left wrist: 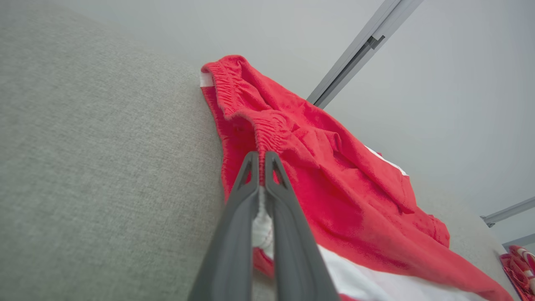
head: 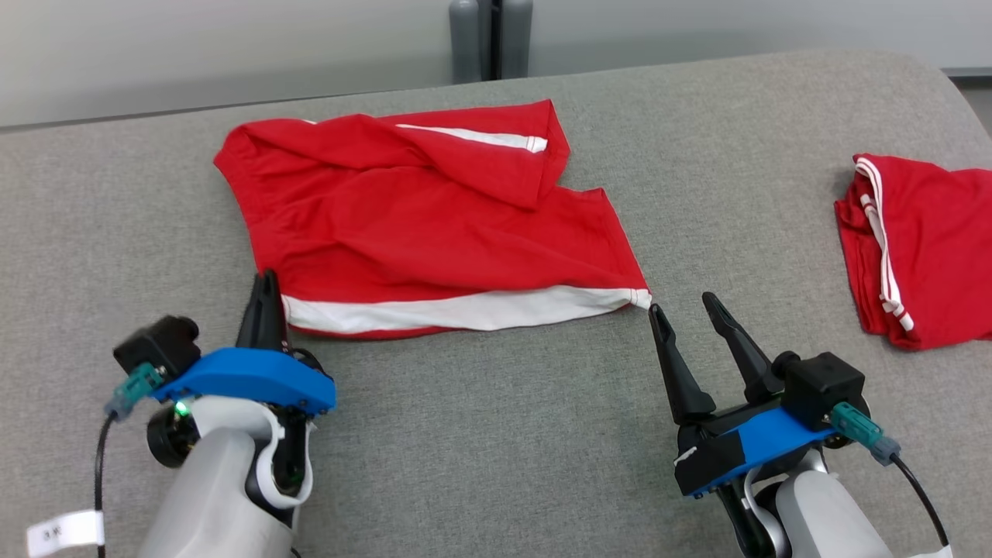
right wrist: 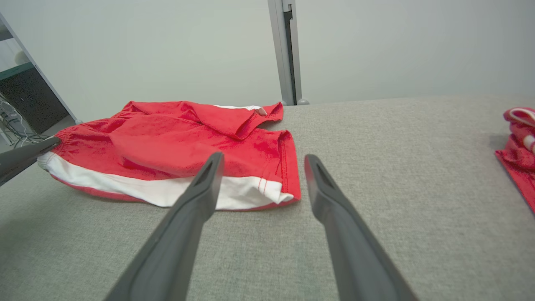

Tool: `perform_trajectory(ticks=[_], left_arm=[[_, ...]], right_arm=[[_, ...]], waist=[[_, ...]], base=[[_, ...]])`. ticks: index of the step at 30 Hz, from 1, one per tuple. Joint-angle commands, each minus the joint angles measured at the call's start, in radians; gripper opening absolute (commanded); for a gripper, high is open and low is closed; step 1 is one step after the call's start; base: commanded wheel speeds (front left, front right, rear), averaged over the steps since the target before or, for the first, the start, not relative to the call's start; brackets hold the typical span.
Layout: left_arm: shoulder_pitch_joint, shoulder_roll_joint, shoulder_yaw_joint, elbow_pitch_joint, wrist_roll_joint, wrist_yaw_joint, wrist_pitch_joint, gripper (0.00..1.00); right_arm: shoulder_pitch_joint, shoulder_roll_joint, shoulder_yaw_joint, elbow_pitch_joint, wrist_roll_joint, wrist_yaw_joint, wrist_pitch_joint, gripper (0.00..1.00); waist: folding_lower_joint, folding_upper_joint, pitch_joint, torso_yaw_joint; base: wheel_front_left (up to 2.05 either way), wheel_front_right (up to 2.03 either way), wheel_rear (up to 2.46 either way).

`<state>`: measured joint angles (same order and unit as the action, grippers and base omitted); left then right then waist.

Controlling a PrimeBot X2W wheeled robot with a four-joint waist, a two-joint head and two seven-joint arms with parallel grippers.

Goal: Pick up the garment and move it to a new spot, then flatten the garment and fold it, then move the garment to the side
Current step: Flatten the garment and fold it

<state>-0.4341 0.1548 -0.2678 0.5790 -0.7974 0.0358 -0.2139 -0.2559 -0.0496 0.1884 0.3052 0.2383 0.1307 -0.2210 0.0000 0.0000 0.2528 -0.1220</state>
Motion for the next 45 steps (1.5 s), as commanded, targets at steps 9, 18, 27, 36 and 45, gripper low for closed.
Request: perform_trajectory(ticks=[9, 18, 27, 36, 45], left_arm=[[0.093, -0.027, 0.016, -0.053, 0.021, -0.019, -0.045, 1.00], [0.194, -0.012, 0.101, -0.185, 0.186, -0.065, -0.052, 1.00], [0.271, 0.009, 0.149, -0.284, 0.403, -0.106, -0.052, 1.00], [0.328, 0.002, 0.213, -0.267, 0.491, -0.134, -0.052, 1.00], [0.359, -0.018, 0.237, -0.201, 0.495, -0.152, -0.052, 1.00]], right_arm=[[0.024, -0.003, -0.030, -0.016, -0.012, 0.000, 0.013, 1.00], [0.070, -0.015, -0.116, -0.058, -0.029, 0.000, 0.030, 1.00], [0.114, -0.012, -0.155, -0.094, -0.037, 0.000, 0.050, 1.00], [0.152, -0.008, -0.159, -0.098, -0.028, 0.000, 0.074, 1.00], [0.179, -0.005, -0.161, -0.088, -0.026, 0.000, 0.104, 1.00]], waist=[[0.0000, 0.0000, -0.043, 0.025], [0.0000, 0.0000, -0.093, 0.065], [0.0000, 0.0000, -0.126, 0.092], [0.0000, 0.0000, -0.165, 0.109], [0.0000, 0.0000, -0.202, 0.109]], base=[[0.00, 0.00, 0.00], [0.00, 0.00, 0.00], [0.00, 0.00, 0.00], [0.00, 0.00, 0.00], [0.00, 0.00, 0.00]])
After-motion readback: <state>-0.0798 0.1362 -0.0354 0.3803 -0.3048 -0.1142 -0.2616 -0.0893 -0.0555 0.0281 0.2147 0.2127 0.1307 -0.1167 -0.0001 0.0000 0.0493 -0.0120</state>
